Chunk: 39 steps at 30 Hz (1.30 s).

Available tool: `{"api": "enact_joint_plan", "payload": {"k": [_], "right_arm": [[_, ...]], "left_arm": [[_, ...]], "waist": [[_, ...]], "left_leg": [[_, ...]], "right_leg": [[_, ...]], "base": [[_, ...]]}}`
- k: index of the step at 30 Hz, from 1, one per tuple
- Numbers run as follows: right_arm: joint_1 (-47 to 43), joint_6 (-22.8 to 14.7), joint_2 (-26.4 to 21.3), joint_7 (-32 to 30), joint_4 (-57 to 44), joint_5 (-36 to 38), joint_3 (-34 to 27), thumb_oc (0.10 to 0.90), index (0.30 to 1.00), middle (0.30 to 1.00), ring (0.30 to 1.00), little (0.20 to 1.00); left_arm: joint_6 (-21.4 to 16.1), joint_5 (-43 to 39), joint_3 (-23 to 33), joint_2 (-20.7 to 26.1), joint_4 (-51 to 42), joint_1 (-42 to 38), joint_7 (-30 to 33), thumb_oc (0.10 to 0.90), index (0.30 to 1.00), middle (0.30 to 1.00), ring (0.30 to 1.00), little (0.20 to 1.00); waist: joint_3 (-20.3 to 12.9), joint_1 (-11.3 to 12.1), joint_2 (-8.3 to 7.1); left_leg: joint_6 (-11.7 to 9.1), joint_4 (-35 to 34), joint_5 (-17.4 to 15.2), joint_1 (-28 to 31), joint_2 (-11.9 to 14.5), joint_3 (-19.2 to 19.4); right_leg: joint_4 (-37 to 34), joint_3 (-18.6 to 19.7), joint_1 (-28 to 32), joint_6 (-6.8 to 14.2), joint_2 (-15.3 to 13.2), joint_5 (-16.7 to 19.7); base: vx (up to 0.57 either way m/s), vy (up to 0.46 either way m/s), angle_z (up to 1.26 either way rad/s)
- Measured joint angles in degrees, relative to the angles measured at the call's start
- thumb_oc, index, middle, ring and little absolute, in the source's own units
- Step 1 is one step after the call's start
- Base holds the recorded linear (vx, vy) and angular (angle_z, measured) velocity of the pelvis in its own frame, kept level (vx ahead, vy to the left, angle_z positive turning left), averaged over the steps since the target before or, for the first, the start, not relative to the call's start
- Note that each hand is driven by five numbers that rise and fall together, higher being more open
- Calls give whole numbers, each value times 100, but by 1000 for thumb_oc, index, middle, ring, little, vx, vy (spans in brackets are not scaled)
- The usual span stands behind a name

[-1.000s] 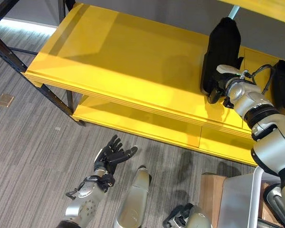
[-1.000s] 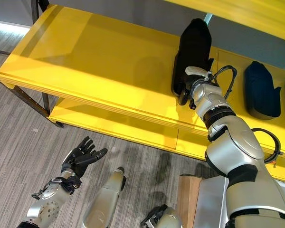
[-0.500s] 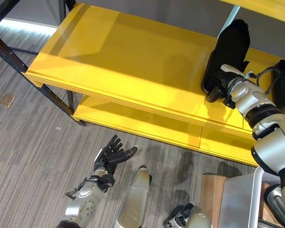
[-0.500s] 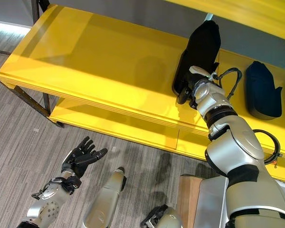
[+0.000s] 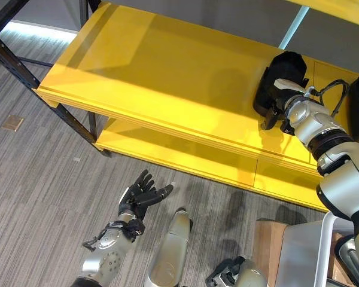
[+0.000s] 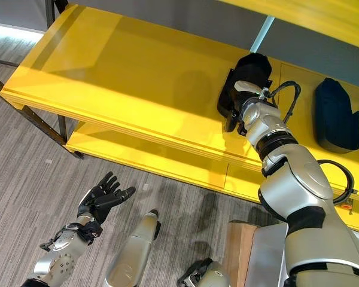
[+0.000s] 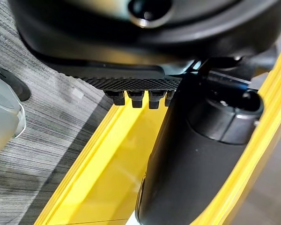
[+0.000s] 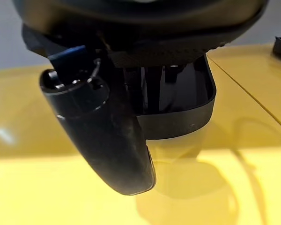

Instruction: Move parts from the plastic box to the shelf.

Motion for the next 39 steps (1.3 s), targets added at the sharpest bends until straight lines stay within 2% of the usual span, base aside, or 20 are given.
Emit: {"api": "enact_joint_plan", "payload": {"k": [11, 24, 31, 39], "right_arm": [[-29, -21, -64, 99, -367, -372, 268, 900, 1000, 1000, 1000, 1000], [-85, -51, -81, 282, -638, -428, 349, 900, 1000, 1000, 1000, 1000], [-83, -77, -295, 433, -1261, -433, 556, 900, 1000, 1000, 1000, 1000], [-74, -176, -294, 506, -1328, -430, 569, 900, 1000, 1000, 1000, 1000]], "left_arm": [[0, 0, 0, -1, 3, 3, -2, 900, 1000, 1000, 1000, 1000], [-1, -1, 1, -4, 6, -3, -10, 900, 1000, 1000, 1000, 1000], [-1, -1, 4, -9, 8, -4, -9, 900, 1000, 1000, 1000, 1000], [-4, -6, 16, -10, 12, 7, -8, 900, 1000, 1000, 1000, 1000]], "waist": [[1, -24, 0], [6, -155, -6], [18, -228, -28], [42, -296, -61]], "left_leg": [[-1, 18, 2, -40, 6, 6], [19, 96, -17, -88, 41, 27], [0, 107, -6, -115, 59, 47], [1, 180, -41, -142, 71, 67]], "right_leg": [[18, 21, -61, -1, 0, 0], [47, 50, -106, 0, 17, 2], [47, 75, -145, 2, 29, 5], [45, 108, -157, 18, 41, 19]], "base": [[0, 0, 0], [1, 1, -1], [0, 0, 0], [0, -1, 0]]}}
